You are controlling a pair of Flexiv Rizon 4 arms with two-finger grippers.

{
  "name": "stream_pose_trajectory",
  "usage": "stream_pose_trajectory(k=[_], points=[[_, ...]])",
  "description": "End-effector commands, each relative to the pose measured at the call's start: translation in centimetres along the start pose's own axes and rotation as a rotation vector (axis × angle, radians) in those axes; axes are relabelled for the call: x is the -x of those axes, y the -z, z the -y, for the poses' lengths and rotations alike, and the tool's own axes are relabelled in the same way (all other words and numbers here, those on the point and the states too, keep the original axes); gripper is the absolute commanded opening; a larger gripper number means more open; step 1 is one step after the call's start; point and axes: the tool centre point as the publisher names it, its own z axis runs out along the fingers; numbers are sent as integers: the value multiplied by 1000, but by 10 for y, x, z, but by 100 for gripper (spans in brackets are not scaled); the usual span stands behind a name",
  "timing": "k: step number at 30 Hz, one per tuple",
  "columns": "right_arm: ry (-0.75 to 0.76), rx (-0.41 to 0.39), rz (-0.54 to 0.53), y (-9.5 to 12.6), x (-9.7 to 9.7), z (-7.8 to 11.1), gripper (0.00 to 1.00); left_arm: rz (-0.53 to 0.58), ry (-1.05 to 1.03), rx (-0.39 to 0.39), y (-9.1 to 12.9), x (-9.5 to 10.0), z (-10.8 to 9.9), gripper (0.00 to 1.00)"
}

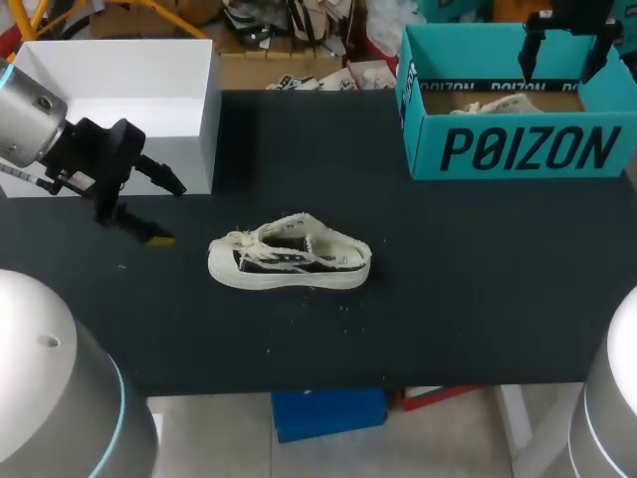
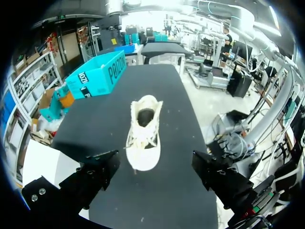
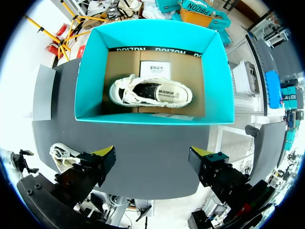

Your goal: Take the shoe out of the shoebox, open the shoe tongue, remove and reinsert the insole, then place the shoe into the shoebox

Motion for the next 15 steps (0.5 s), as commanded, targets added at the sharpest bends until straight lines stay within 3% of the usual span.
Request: stream_pose_trajectory(k=[1, 3, 6, 8, 15], points=[[128, 77, 30, 6, -35, -12, 100, 2, -2, 1, -1, 0, 0, 100], [266, 134, 53, 7, -57, -8, 100, 2, -2, 1, -1, 0, 0, 100], [569, 211, 113, 10, -87, 13, 100, 2, -2, 1, -1, 0, 0, 100], [749, 162, 91, 13, -104, 34, 100, 2, -2, 1, -1, 0, 0, 100], [749, 162, 91, 13, -104, 34, 100, 2, -2, 1, -1, 0, 0, 100]])
